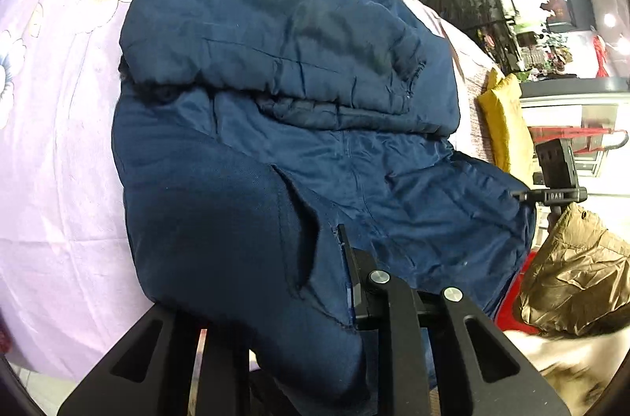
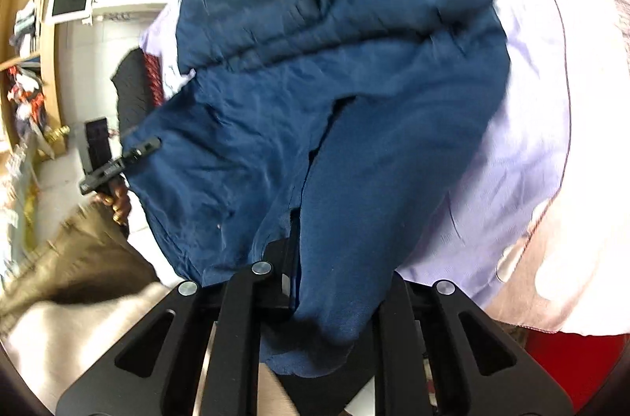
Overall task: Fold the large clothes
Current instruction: 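Lift and fold the held jacket side over lengthwise with both grippers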
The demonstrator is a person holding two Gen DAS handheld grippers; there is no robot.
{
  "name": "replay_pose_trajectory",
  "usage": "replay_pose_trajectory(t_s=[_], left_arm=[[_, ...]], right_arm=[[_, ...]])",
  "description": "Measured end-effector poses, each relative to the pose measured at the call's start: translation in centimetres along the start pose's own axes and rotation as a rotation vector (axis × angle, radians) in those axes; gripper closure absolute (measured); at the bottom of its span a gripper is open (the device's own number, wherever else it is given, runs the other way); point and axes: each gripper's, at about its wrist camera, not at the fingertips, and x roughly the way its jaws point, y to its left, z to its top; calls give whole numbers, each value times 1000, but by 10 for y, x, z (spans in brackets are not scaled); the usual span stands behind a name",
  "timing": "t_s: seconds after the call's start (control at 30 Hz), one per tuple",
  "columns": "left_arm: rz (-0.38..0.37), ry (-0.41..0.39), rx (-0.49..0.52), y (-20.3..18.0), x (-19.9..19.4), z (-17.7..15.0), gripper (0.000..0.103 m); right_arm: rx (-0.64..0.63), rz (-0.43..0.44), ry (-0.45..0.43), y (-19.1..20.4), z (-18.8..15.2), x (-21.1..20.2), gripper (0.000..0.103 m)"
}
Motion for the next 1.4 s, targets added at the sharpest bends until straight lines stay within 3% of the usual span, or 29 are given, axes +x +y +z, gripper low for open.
replay_pose_trajectory(t_s=[0.1,0.23,0.33,0.47,0.63,0.73,0.9,1.03,1.1,1.23,1.33,1.4], left_arm=[[6,61,-57,3,-15,35,83],[58,74,-105,6,-39,95,83],[149,19,-87,7,-44,156,83],[205,-78,-167,30,-21,227,83],[230,-118,-206,49,19,254,83],[173,-142,-253,64,23,261,81],[-10,-183,-415,97,21,263,72],[-346,-274,-571,128,1,251,66],[-450,-307,-594,140,-11,244,65],[-440,-318,-559,138,-28,234,63],[-464,-406,-547,148,-51,222,49],[-436,-505,-565,160,-72,212,30]], right_arm=[[39,12,18,8,33,-13,90],[30,-30,6,28,88,-42,90],[-25,-105,-84,45,147,-60,90],[65,-134,-226,34,215,-67,90],[179,-106,-280,11,249,-54,90],[271,-27,-319,-14,257,-50,90],[386,90,-370,-42,268,-41,90],[479,181,-417,-60,275,-37,90],[507,206,-428,-67,275,-32,90],[551,251,-449,-74,277,-25,90],[659,345,-474,-87,271,-16,89],[701,393,-478,-92,267,-13,86]])
